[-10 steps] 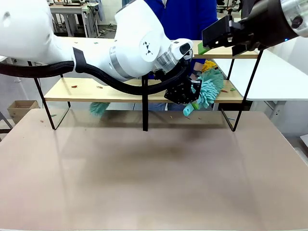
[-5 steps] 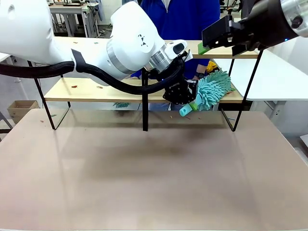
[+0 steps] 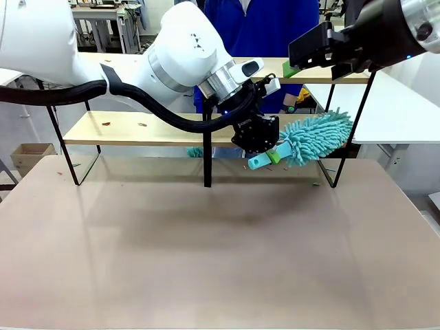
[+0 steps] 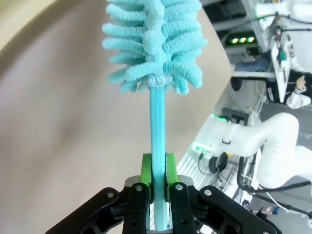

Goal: Clean the shelves.
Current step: Clean a randomly selected level of the Shelf with the Duster.

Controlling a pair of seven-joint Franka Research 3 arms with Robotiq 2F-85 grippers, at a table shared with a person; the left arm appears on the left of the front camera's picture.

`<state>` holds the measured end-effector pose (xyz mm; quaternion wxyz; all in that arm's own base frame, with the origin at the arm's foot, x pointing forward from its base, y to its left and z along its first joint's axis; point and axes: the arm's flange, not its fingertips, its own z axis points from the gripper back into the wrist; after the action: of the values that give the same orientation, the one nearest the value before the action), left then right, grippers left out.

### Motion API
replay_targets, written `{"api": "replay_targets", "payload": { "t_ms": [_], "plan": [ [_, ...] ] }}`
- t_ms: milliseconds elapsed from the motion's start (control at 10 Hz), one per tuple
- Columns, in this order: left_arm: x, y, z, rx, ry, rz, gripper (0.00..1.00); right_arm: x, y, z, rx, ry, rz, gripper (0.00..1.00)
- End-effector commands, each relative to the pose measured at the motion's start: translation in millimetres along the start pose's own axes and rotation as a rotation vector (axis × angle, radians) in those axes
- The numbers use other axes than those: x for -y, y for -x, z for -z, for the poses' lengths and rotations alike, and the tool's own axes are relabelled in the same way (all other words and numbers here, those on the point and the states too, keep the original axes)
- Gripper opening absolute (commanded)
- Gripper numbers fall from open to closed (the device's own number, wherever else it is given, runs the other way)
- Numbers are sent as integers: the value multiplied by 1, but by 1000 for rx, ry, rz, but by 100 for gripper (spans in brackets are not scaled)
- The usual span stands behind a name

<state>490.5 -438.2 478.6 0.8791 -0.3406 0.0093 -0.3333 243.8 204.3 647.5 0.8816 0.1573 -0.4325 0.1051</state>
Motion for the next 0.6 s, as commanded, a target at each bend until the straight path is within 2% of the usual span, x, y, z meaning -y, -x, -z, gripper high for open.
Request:
{"api": "replay_targets", "payload": {
  "t_ms": [0,200,400,500],
  "plan": [
    [-5,10,-17,2,-51,5,13,1,0,1,1,-5,4,100],
    [-6,27,-26,-23,-77,34,13,1,0,1,1,-5,4,100],
    [-6,50,-32,-144,-80,134,13,1,0,1,1,-5,4,100],
    [-6,58,-33,-144,-107,143,13,1,0,1,1,-5,4,100]
  ]
}}
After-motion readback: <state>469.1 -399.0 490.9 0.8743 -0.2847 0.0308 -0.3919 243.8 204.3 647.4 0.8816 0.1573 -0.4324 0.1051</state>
